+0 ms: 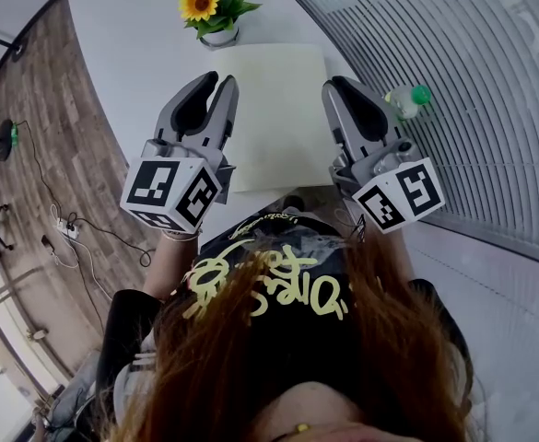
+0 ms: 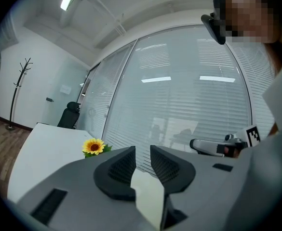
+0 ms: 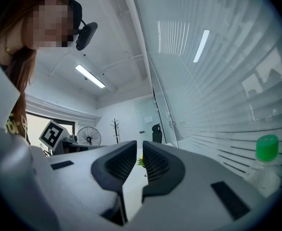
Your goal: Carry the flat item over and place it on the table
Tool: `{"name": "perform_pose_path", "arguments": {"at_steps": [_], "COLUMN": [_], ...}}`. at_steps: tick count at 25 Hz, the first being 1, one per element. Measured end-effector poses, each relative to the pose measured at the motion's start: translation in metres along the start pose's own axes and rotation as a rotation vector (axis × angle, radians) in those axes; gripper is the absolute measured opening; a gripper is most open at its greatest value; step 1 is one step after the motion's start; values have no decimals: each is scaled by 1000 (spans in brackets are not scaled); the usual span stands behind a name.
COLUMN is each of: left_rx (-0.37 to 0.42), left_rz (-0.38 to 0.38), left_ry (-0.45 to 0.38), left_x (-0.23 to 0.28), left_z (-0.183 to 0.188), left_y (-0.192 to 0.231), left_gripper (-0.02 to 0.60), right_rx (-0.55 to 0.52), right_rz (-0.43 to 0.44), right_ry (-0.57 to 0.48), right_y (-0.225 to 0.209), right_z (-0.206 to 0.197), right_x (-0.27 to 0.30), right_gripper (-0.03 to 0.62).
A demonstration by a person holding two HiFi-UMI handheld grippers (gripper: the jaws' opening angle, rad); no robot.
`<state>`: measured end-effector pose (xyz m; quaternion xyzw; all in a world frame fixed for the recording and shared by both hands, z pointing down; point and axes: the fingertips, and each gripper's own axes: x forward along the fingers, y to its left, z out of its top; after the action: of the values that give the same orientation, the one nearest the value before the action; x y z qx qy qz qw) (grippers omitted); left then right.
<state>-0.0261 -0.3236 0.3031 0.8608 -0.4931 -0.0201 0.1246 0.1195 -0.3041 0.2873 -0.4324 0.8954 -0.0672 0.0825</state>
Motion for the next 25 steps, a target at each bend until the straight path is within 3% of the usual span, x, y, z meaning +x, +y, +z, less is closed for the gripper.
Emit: {"name": "perform_pose_path", "arguments": {"at_steps": [9,17,25], "left_rx": [12,21,25], "left_rz": [-6,-26,-20], "left_ry": [7,3,2], "left_x": [-1,-4,-3], "left_z": [0,3,1], "left_y": [-4,-9,-9], "left_gripper": [-8,-8,-8], "right_rx": [5,-2,-25], "right_rz": [10,45,23], "right_ry": [-14,-28,-6], "right_y": [2,9,4], "right_z": [4,6,2], "right_x": [-3,-6,-8], "right_gripper": [5,3,3]}}
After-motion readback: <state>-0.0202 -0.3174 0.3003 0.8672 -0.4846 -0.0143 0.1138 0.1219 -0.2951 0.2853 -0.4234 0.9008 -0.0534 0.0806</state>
